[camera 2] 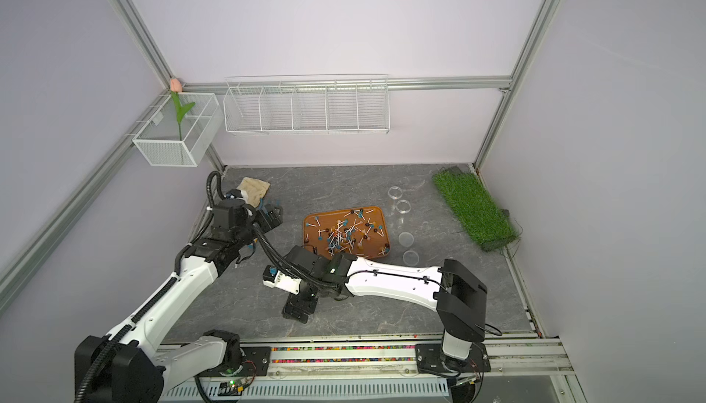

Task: Pour the candies out of the jar
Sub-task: Pick up the jar from the center of the board.

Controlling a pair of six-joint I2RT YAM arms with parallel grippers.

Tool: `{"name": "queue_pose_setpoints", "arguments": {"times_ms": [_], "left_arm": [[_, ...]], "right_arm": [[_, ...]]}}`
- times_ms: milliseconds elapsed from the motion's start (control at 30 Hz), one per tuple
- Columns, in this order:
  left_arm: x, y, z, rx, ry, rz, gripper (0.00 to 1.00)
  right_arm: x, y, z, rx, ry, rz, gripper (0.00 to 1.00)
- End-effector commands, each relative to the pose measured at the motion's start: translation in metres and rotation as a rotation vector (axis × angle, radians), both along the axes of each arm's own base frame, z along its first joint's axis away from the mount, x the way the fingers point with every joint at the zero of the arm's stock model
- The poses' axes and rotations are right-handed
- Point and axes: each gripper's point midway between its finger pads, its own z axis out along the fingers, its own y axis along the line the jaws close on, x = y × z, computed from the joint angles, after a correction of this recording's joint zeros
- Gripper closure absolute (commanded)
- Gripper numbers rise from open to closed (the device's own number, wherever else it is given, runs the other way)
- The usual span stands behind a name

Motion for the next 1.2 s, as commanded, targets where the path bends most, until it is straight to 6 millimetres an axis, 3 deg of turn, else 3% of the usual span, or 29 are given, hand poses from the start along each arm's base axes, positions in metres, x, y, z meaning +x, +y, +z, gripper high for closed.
{"name": "queue_pose_setpoints", "arguments": {"times_ms": [0,200,367,867,1000,1167], "left_arm": [[-0.001,0.000,-0.006,-0.027,0.019,0.005,0.00],[-0.001,0.001,-0.010,-0.035,0.021,0.006,0.00],[-0.001,0.002,-0.013,-0.033,0.028,0.009,0.00],[-0.001,0.002,-0.009,-0.022,0.009,-0.011,0.00],[0.003,-0.002,-0.002,-0.003,-0.029,-0.050,0.00],[0.014,-0.010,0.028,0.044,-0.149,-0.123,0.00]], "right_arm": [[0.004,-0.005,-0.019,-0.091,-0.052,0.008,0.10],[0.007,-0.004,-0.025,-0.098,-0.057,-0.013,0.14],[0.009,-0.004,-0.031,-0.125,-0.057,-0.025,0.24],[0.021,-0.011,-0.025,-0.127,-0.088,-0.072,0.44],[0.046,-0.020,-0.002,-0.076,-0.089,-0.115,0.47],[0.114,-0.042,0.059,0.040,-0.102,-0.207,0.47]]}}
